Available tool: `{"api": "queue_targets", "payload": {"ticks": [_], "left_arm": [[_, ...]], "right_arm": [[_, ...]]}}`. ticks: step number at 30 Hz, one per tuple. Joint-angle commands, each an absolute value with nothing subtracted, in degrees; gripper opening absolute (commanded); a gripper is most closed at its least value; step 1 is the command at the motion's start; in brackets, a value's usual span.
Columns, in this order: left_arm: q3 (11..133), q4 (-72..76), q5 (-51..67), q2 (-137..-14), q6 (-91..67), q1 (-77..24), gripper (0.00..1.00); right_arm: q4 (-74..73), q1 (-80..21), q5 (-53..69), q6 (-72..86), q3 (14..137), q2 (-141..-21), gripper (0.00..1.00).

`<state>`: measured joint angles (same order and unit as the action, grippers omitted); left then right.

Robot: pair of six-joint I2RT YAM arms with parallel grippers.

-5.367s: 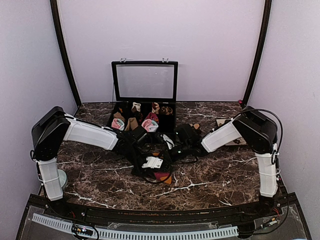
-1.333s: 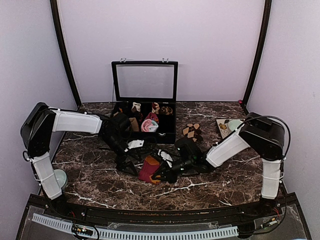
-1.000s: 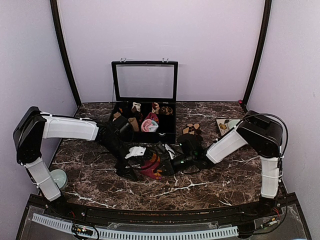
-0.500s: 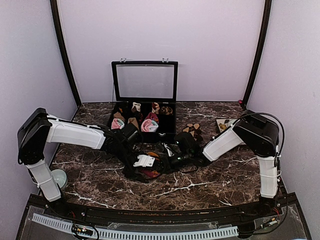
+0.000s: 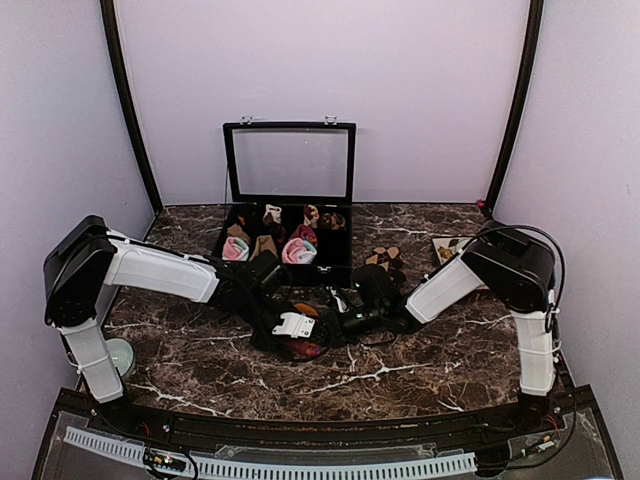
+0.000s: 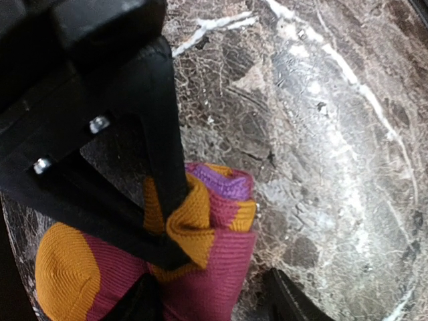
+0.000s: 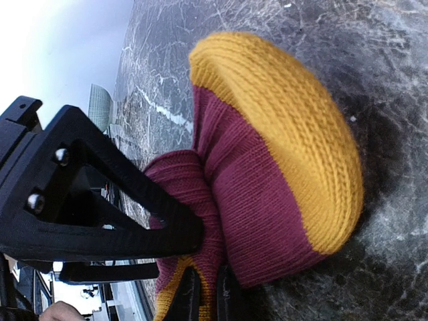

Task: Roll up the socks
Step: Roll the sock at the center of the board.

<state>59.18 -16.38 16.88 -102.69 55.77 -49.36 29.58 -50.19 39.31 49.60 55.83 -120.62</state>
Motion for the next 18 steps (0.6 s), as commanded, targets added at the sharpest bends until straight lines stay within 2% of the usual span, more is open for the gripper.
{"api": "queue_targets", "payload": {"ticks": [1,4,7,11,18], "left_arm": [[58.18,-17.62,14.03,-104.68,56.10,-49.57,0.55],[58.26,-17.67,13.42,-105.60,55.86,-49.57,0.52],[59.00,-18.69,13.18,-106.75,56.06,-49.48,0.44],[61.05,-21.83,13.94,-108.68,55.84,-49.48,0.30],[63.76,-27.13,18.96,-110.21,54.56,-48.24,0.23]], "right_arm": [[24.07,-49.98,37.37,50.28,53.58,-123.84,0.01],[24.78,-49.97,37.46,50.30,53.07,-123.41,0.05],[25.14,-49.87,37.12,49.85,52.32,-122.28,0.10],[25.05,-49.53,36.00,48.66,51.36,-120.56,0.23],[26.81,-48.84,31.46,43.59,47.97,-115.96,0.32]]}}
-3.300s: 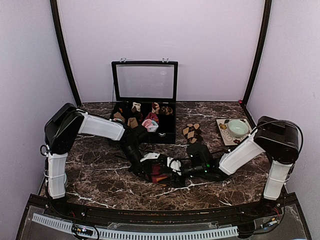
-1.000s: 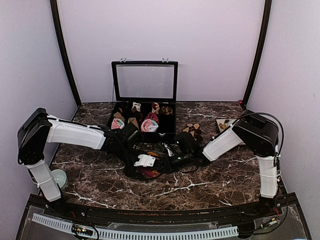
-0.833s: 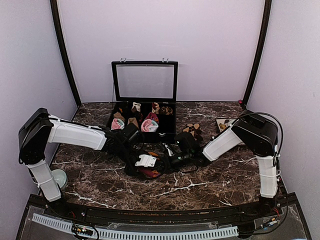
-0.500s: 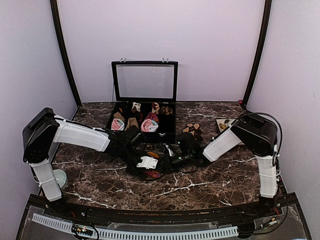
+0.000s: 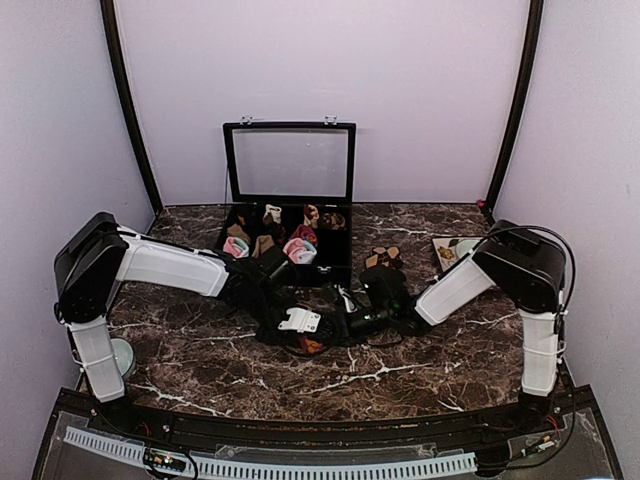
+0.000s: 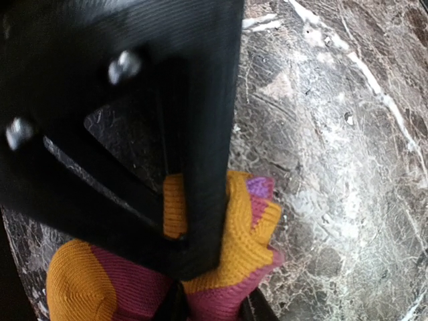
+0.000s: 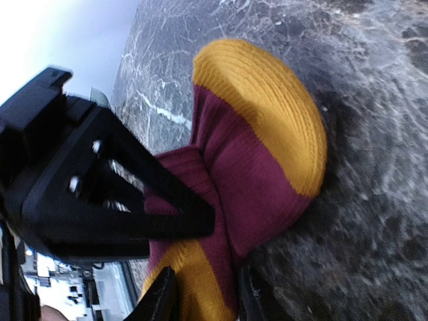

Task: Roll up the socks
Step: Roll the sock at the center of the board.

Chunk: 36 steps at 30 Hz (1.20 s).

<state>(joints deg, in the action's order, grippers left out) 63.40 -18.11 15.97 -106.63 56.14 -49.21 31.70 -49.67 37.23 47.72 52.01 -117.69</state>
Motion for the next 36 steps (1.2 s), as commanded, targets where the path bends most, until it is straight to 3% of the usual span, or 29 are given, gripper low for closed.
{"api": "queue_targets", "payload": {"ticks": [1,7,11,19,26,27,28,29,36], "left_arm": [[64.59,-28.38,20.64,-110.63,53.99,-47.65,0.23],[70.83,-38.67,32.80,-115.11,51.82,-43.29,0.22],[74.38,-44.13,39.39,-119.33,51.94,-41.12,0.22],[78.85,-49.71,43.40,-123.47,52.29,-40.44,0.22],[81.52,-53.40,46.32,-125.93,52.72,-40.51,0.22],[81.52,-53.54,46.30,-125.93,52.85,-40.49,0.22],[81.50,-53.71,46.51,-125.98,53.01,-40.46,0.22],[81.50,-53.92,46.64,-126.03,53.26,-40.43,0.22],[81.48,-54.23,47.03,-125.97,53.56,-40.43,0.22]], "right_arm": [[27.64,-48.68,30.26,42.15,46.90,-114.72,0.33],[36.38,-48.63,20.65,29.57,37.70,-105.56,0.33],[43.59,-49.22,20.49,19.67,32.90,-101.14,0.34],[44.55,-52.24,27.58,9.05,36.83,-103.11,0.34],[52.13,-54.86,33.55,12.48,39.89,-109.17,0.36],[52.66,-55.32,33.97,13.08,40.27,-110.19,0.40],[53.36,-55.55,34.56,13.54,40.74,-111.09,0.80],[54.20,-55.75,34.81,14.17,41.00,-111.87,0.97],[48.90,-56.60,30.10,13.53,43.52,-113.92,0.99]]}}
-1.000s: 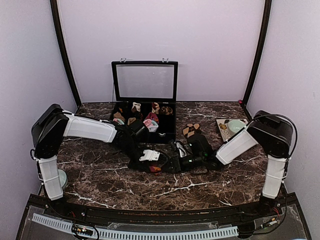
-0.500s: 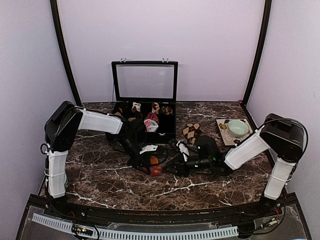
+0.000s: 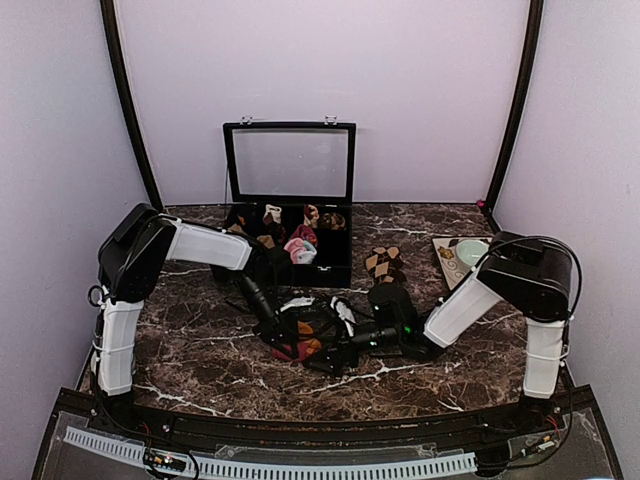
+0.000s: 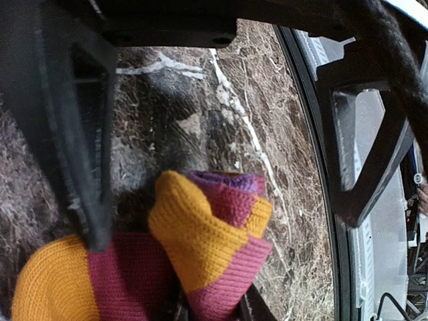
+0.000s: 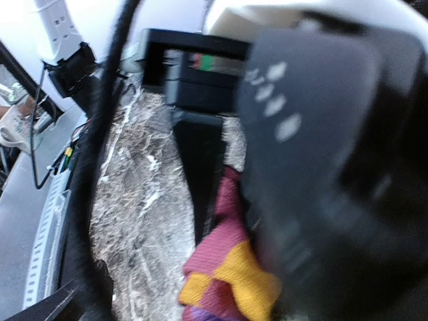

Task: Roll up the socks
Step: Roll the sock at the center of the board.

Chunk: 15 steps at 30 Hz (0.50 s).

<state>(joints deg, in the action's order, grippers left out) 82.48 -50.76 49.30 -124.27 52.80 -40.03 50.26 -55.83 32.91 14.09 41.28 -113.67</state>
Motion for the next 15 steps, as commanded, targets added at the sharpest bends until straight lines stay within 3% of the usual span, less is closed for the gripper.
{"api": "queue_targets", "payload": {"ticks": [1,6,10,13,15], "left_arm": [[81.47,-54.15,46.88,-126.02,53.55,-40.43,0.22],[81.26,-54.15,45.90,-125.94,53.72,-40.44,0.21],[80.72,-53.20,46.00,-125.32,53.42,-40.44,0.21],[80.31,-52.19,45.75,-124.68,53.10,-40.43,0.20],[80.18,-51.89,45.16,-124.66,52.96,-40.47,0.20]], "right_arm": [[46.95,-56.74,27.65,13.12,43.57,-113.53,0.99],[44.40,-56.52,15.28,11.97,36.21,-103.91,0.99],[40.74,-56.44,-5.58,15.28,27.60,-92.13,0.99],[42.72,-55.80,-15.67,17.31,19.18,-81.99,0.99],[35.66,-55.33,-21.27,15.97,19.48,-80.35,0.99]]}}
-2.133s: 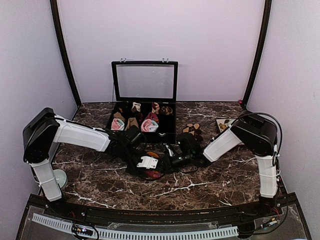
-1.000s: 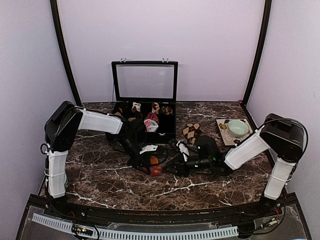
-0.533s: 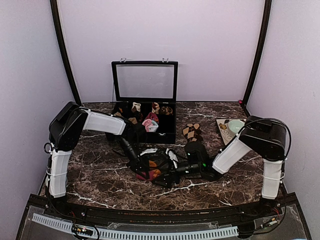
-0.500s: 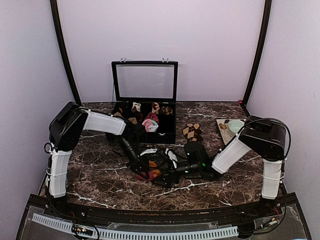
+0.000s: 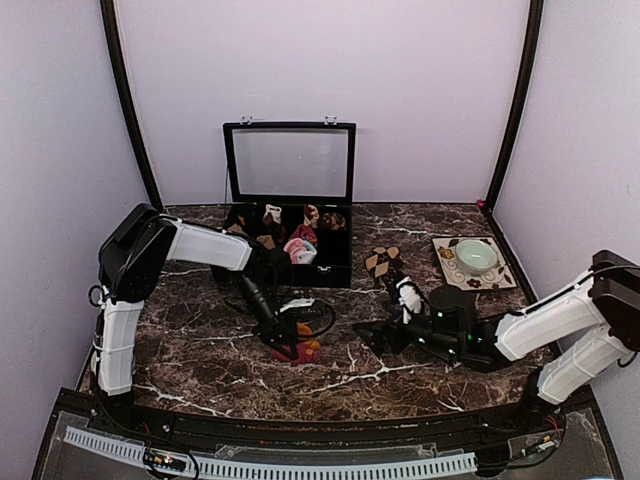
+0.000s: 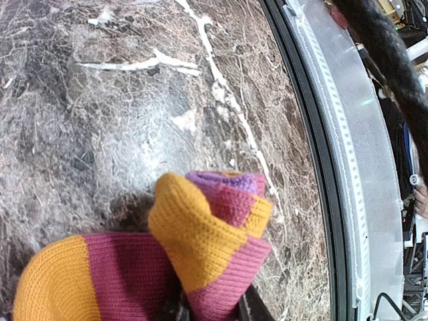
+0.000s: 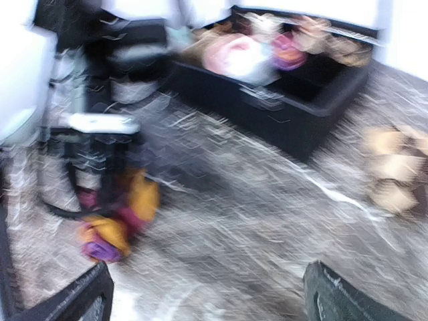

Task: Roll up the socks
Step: Roll the sock at the center of the board.

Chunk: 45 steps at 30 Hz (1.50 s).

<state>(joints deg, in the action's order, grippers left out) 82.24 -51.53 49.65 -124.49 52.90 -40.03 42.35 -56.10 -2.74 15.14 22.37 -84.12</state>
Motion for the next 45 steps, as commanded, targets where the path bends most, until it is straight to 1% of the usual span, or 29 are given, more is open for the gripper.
{"api": "queue_targets", "payload": {"ticks": [1,3,5,8,11,12,13,15,16,18,20,21,23,26,29,34,36,41,45], "left_arm": [[80.06,-51.64,44.78,-124.62,52.92,-40.44,0.20],[79.72,-51.15,44.07,-124.71,52.80,-40.45,0.20],[79.52,-50.69,43.54,-124.69,52.51,-40.48,0.20],[79.22,-50.22,43.08,-124.70,52.22,-40.44,0.20],[79.19,-50.10,42.88,-124.59,52.13,-40.43,0.20],[79.17,-50.10,42.89,-124.57,52.19,-40.43,0.20],[79.07,-50.06,42.89,-124.62,52.17,-40.43,0.20],[78.95,-49.93,42.85,-124.55,52.15,-40.43,0.20],[78.97,-49.92,42.89,-124.54,52.17,-40.43,0.20],[78.78,-49.77,42.89,-124.38,52.10,-40.47,0.20],[78.75,-49.63,42.86,-124.36,51.95,-40.43,0.20],[78.79,-49.53,42.89,-124.36,51.99,-40.52,0.19],[78.72,-49.08,41.64,-124.26,51.65,-40.50,0.19],[78.08,-47.71,40.06,-123.55,51.03,-40.56,0.19],[76.81,-45.68,38.62,-122.31,50.40,-40.60,0.19],[75.02,-43.33,37.18,-120.60,50.04,-40.88,0.19],[74.95,-43.33,37.26,-120.36,50.16,-40.89,0.19],[74.36,-43.02,37.93,-119.69,50.21,-40.89,0.19],[74.36,-43.15,38.04,-119.61,50.45,-40.87,0.20]], "right_arm": [[28.26,-55.40,-22.87,14.20,22.26,-81.27,0.99],[20.66,-56.27,-28.51,13.07,25.31,-84.49,0.99],[23.35,-56.42,-32.03,14.62,23.50,-86.87,0.99],[22.75,-56.24,-30.86,14.98,25.14,-88.35,0.99],[21.60,-55.52,-26.63,13.33,26.62,-90.66,0.99],[21.78,-55.51,-24.88,12.06,26.76,-90.87,0.98],[22.38,-55.58,-24.33,11.66,26.68,-90.83,0.92],[29.41,-56.70,-25.12,11.62,22.72,-87.15,0.79],[35.05,-57.40,-24.75,11.69,19.59,-84.21,0.76],[47.64,-57.90,-17.87,11.55,13.55,-79.71,0.77],[57.31,-58.21,-6.43,10.03,11.07,-80.44,0.76],[59.04,-58.26,-1.11,9.42,12.03,-82.07,0.74],[58.09,-58.35,7.06,8.87,16.16,-86.26,0.74],[60.13,-58.36,13.59,8.68,21.93,-94.62,0.76],[66.26,-58.44,18.17,9.75,25.96,-101.04,0.77],[69.61,-58.45,23.36,11.57,33.62,-109.56,0.76],[69.82,-58.51,23.91,12.22,35.81,-112.05,0.73],[71.25,-58.66,23.61,13.28,37.15,-115.20,0.66],[68.88,-59.48,23.78,12.81,38.43,-116.71,0.65]]}}
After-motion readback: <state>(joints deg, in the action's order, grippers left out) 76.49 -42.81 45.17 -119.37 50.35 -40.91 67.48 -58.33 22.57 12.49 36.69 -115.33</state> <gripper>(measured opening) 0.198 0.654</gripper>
